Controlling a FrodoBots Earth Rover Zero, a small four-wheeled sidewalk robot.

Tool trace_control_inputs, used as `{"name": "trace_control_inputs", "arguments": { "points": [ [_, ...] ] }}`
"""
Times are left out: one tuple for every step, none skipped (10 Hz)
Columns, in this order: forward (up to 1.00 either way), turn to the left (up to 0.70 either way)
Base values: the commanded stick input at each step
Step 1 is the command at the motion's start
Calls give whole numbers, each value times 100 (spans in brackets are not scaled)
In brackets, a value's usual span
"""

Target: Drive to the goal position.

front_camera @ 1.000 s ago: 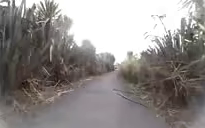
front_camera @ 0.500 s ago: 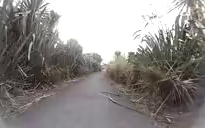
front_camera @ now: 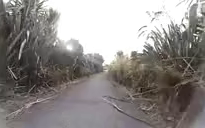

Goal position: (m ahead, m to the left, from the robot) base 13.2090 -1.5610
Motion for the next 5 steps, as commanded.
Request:
{"name": "trace_control_inputs", "arguments": {
  "points": [
    [70,0],
    [70,0],
    [70,0],
    [70,0],
    [70,0]
  ]
}}
